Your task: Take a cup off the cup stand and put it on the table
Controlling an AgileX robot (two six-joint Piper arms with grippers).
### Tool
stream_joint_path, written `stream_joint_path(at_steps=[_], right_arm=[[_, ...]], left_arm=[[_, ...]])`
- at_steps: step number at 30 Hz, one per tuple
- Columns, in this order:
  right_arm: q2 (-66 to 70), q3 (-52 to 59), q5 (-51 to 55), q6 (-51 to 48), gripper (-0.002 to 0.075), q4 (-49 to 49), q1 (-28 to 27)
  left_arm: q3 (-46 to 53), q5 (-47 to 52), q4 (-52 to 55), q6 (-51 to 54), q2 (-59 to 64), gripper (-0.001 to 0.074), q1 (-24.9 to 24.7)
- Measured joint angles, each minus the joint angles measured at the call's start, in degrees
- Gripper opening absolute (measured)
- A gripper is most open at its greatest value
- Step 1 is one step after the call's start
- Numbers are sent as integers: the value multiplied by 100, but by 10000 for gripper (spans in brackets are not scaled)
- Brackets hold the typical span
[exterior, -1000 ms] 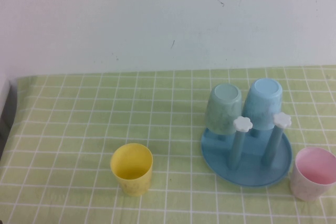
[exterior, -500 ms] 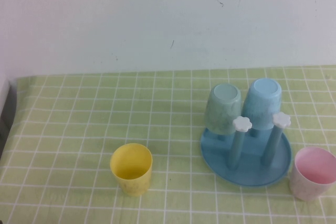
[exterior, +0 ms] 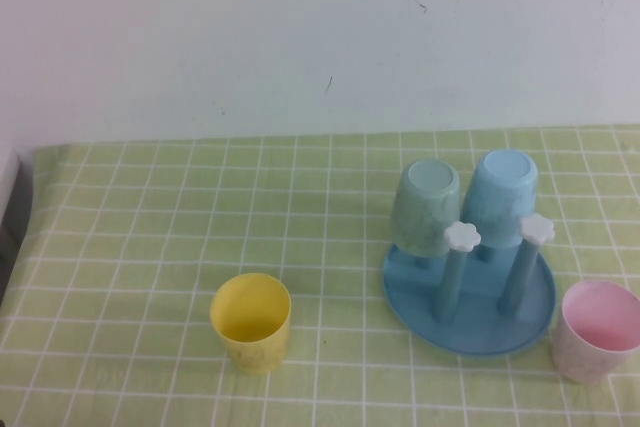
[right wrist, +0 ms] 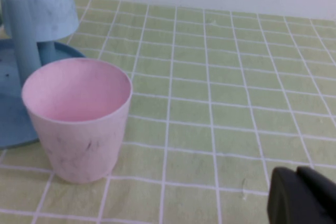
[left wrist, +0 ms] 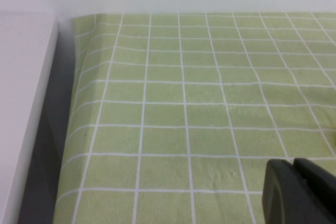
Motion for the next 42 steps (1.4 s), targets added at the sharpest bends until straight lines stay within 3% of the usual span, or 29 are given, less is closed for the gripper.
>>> stream_joint_path(at_steps=[16,42], right_arm=[[0,0,38,553,-3,-9,-102],[0,0,79,421,-3,-312,-102]], left_arm=[[0,0,0,0,0,-2,0],[0,0,0,-13,0,-2,0]])
